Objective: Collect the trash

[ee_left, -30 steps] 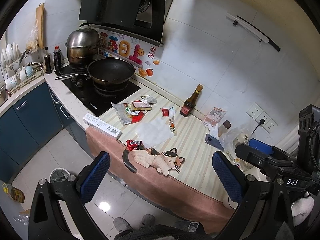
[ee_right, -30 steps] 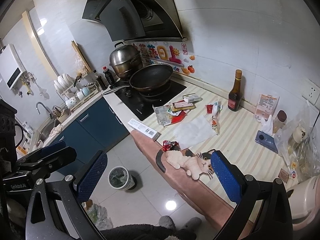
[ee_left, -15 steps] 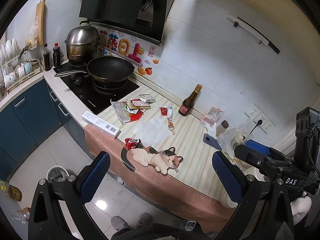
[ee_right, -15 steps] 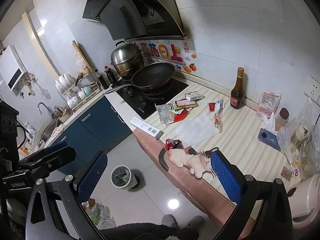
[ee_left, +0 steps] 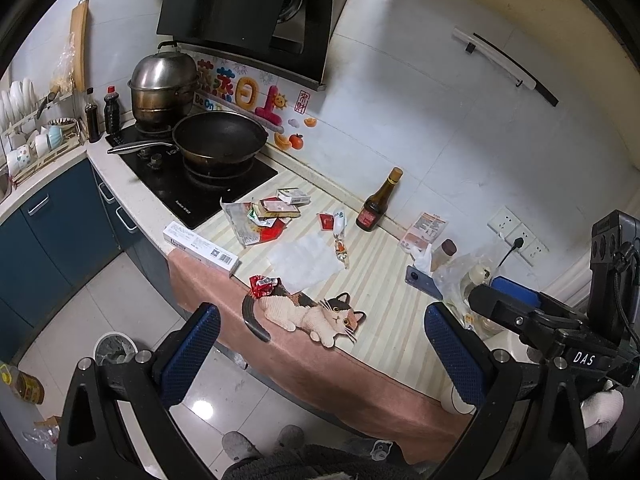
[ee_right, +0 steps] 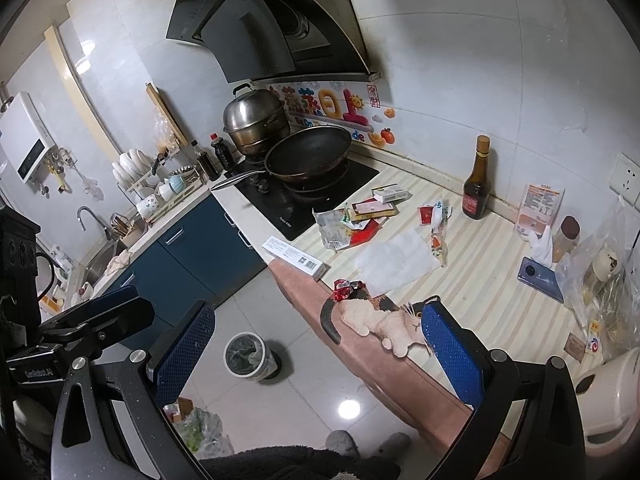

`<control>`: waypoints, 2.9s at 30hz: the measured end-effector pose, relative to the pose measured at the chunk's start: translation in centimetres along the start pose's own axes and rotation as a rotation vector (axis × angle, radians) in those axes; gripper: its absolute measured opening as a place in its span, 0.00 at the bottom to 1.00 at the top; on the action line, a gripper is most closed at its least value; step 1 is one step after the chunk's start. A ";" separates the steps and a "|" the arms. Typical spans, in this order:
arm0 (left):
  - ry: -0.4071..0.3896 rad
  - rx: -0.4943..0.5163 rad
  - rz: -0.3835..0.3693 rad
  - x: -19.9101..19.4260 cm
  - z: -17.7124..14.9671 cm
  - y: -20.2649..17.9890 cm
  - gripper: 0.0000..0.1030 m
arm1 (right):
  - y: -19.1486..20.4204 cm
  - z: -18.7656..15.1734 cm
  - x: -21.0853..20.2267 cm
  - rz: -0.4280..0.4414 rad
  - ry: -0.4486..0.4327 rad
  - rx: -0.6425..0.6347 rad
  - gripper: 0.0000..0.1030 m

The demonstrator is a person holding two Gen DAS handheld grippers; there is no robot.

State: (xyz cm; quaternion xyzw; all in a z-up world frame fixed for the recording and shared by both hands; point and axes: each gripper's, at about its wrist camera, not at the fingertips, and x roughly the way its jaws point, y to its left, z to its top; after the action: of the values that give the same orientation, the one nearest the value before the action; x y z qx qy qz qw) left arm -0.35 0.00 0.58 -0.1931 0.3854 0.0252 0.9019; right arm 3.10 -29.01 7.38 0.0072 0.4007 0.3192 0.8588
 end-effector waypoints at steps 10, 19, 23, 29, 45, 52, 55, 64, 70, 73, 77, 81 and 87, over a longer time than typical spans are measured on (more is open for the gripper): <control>-0.001 0.001 -0.005 -0.3 0.1 0.2 1.00 | 0.3 0.0 0.1 0.007 0.002 0.004 1.00; -0.003 0.007 0.003 -0.3 0.2 0.3 1.00 | 0.2 0.0 0.2 0.002 -0.002 0.006 1.00; -0.049 0.057 0.169 0.4 1.3 0.8 1.00 | 0.1 0.2 1.1 -0.063 -0.020 0.043 1.00; -0.052 0.052 0.388 5.2 3.2 5.4 1.00 | -2.0 0.6 4.6 -0.193 -0.040 0.125 1.00; 0.434 -0.488 0.426 31.8 3.9 22.4 1.00 | -15.6 4.1 32.0 -0.359 0.239 0.305 0.98; 0.571 -0.731 0.347 42.4 3.6 26.8 0.96 | -20.2 6.3 43.9 -0.379 0.367 0.313 0.94; 0.602 -0.766 0.366 44.8 3.3 27.5 0.83 | -20.4 6.4 49.0 -0.375 0.445 0.270 0.94; 0.633 -0.471 0.440 45.5 4.0 23.1 0.60 | -19.0 5.0 56.3 -0.387 0.603 0.074 0.68; 0.678 -0.340 0.437 44.1 3.0 21.0 0.57 | -18.5 5.2 56.4 -0.351 0.584 0.016 0.21; 0.689 -0.361 0.421 43.1 1.8 20.9 0.55 | -18.5 5.2 56.1 -0.340 0.583 0.020 0.07; 0.684 -0.373 0.459 43.4 1.9 21.0 0.55 | -19.2 4.7 55.5 -0.298 0.580 0.050 0.06; 0.665 -0.385 0.458 42.7 2.2 20.7 0.50 | -19.1 3.8 54.1 -0.265 0.563 0.061 0.04; 0.613 -0.339 0.491 40.3 2.4 19.5 0.43 | -19.4 4.8 50.7 -0.230 0.495 0.069 0.03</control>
State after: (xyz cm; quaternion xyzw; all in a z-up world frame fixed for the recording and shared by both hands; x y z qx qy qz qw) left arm 25.82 14.77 -32.75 -0.2399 0.6605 0.2437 0.6684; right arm 41.04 -15.19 -29.26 -0.0873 0.6073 0.1980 0.7644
